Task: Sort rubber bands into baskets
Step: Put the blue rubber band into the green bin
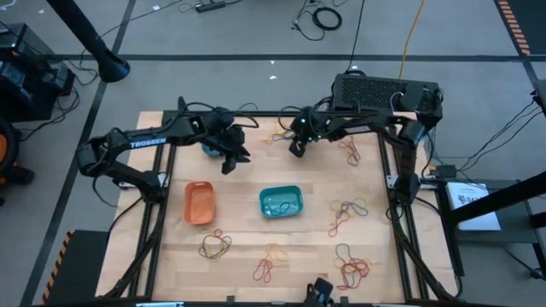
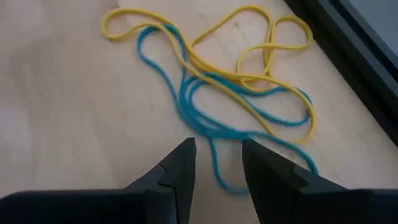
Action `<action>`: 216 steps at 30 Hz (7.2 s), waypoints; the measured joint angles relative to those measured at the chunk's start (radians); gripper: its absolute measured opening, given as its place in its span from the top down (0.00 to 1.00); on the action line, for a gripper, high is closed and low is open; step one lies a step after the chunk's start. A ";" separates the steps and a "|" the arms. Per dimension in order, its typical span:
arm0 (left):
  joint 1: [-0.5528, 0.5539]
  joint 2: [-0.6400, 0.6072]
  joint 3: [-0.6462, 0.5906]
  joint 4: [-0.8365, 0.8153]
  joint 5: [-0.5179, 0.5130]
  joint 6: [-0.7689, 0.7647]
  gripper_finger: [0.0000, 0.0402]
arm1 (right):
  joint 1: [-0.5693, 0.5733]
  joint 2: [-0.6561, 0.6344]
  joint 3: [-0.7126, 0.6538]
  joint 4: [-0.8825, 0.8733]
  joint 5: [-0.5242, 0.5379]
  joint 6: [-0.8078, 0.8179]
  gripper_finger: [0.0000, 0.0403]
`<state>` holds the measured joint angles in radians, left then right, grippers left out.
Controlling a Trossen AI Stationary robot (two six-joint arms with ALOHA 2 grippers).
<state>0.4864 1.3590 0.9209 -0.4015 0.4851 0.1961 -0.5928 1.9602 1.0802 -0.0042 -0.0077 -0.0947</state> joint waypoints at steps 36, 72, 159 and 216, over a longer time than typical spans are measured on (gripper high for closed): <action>-0.135 0.010 -0.019 0.160 -0.019 -0.031 0.71 | 0.133 -0.249 0.084 -0.311 -0.132 0.055 1.00; -0.139 0.256 -0.144 0.773 -0.266 0.064 0.90 | 0.254 -0.287 0.085 -0.193 -0.282 0.061 1.00; -0.597 0.356 0.199 0.150 -0.573 -0.334 0.66 | 0.623 -1.209 -0.750 0.287 0.032 0.367 0.60; -0.991 0.387 0.084 -0.230 -0.514 -0.717 0.65 | 0.778 -1.009 -0.749 0.630 0.032 0.287 0.60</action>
<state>-0.5045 1.7456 1.0050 -0.6318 -0.0285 -0.5213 0.1856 0.9508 0.3313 0.6258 0.0242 0.1925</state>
